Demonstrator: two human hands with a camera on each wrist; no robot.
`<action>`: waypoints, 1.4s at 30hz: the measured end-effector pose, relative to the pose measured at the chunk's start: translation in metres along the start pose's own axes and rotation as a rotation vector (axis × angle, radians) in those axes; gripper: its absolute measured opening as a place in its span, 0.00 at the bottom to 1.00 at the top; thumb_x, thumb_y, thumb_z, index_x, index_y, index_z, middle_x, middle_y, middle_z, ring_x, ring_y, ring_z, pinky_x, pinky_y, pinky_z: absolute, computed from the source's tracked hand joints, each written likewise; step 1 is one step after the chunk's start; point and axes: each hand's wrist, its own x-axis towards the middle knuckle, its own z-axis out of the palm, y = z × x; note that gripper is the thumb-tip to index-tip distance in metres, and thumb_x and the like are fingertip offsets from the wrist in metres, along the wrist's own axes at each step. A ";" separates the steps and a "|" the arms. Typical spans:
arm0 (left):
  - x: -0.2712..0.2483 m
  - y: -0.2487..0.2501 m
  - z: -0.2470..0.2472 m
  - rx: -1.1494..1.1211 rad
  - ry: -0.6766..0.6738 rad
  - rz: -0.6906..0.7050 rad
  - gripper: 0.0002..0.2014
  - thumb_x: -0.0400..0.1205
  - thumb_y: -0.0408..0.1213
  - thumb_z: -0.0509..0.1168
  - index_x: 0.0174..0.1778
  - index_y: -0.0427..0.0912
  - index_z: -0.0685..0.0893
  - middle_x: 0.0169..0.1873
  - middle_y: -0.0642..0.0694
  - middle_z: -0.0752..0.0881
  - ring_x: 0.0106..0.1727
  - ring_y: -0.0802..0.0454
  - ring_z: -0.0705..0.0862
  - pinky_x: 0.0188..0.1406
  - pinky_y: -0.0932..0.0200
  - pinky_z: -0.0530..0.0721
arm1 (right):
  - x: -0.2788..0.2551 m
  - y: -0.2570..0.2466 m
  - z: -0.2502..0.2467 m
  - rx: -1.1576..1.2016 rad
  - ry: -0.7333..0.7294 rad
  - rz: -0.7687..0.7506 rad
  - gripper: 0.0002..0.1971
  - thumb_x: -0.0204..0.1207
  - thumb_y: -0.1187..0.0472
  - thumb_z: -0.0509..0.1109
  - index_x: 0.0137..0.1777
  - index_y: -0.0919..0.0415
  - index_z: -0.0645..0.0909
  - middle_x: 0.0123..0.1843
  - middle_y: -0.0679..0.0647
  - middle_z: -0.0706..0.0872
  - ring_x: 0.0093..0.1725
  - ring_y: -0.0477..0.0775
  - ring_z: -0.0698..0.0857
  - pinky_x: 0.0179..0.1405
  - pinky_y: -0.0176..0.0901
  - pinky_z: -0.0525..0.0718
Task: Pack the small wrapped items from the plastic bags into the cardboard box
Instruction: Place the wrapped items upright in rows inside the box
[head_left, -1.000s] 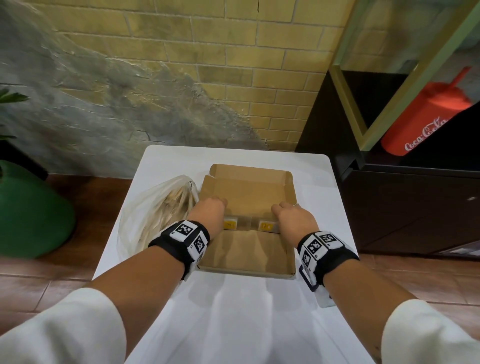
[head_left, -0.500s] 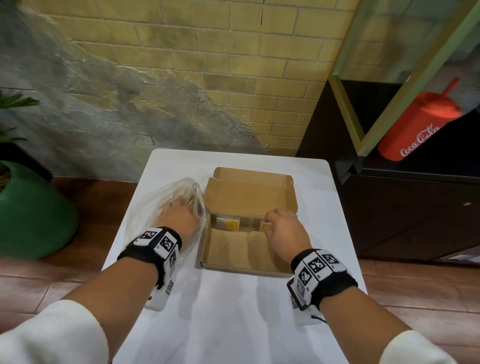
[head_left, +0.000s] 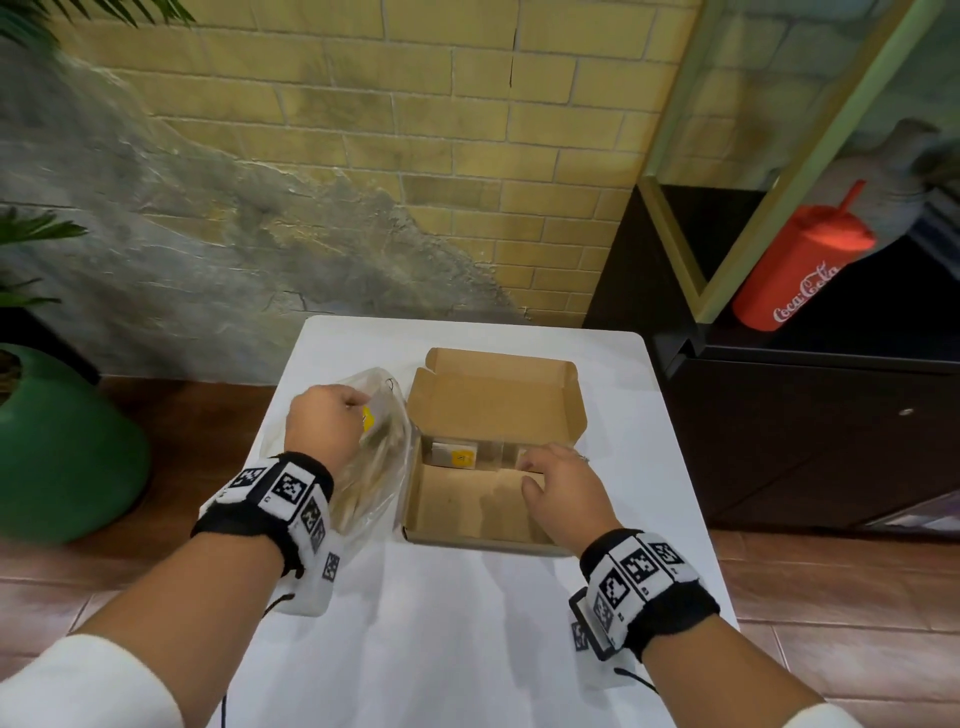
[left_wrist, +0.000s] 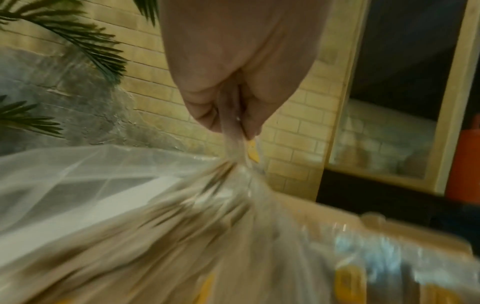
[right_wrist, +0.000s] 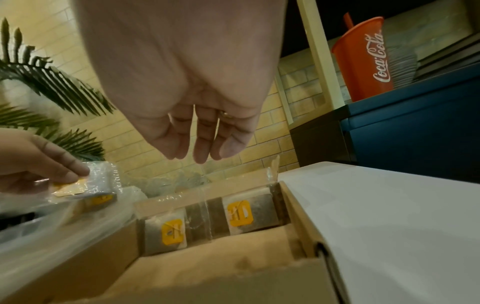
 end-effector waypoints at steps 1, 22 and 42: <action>-0.001 0.004 -0.005 -0.060 0.002 0.006 0.10 0.79 0.27 0.63 0.50 0.36 0.90 0.53 0.41 0.89 0.58 0.45 0.84 0.59 0.60 0.78 | 0.000 -0.003 -0.002 0.046 0.011 0.005 0.11 0.78 0.63 0.63 0.58 0.56 0.82 0.61 0.51 0.81 0.60 0.52 0.78 0.55 0.38 0.74; -0.048 0.105 -0.039 -0.712 -0.528 0.358 0.19 0.75 0.24 0.71 0.58 0.48 0.81 0.43 0.43 0.89 0.44 0.57 0.86 0.50 0.65 0.85 | 0.000 -0.063 -0.061 0.806 -0.117 0.032 0.09 0.76 0.63 0.70 0.52 0.68 0.83 0.47 0.69 0.86 0.44 0.61 0.84 0.48 0.58 0.82; -0.061 0.078 0.006 -0.690 -0.702 0.021 0.20 0.74 0.24 0.72 0.59 0.41 0.77 0.43 0.46 0.84 0.31 0.56 0.83 0.27 0.66 0.83 | 0.011 -0.027 -0.062 1.014 0.310 0.262 0.12 0.72 0.72 0.68 0.41 0.54 0.73 0.42 0.56 0.82 0.40 0.55 0.81 0.39 0.46 0.81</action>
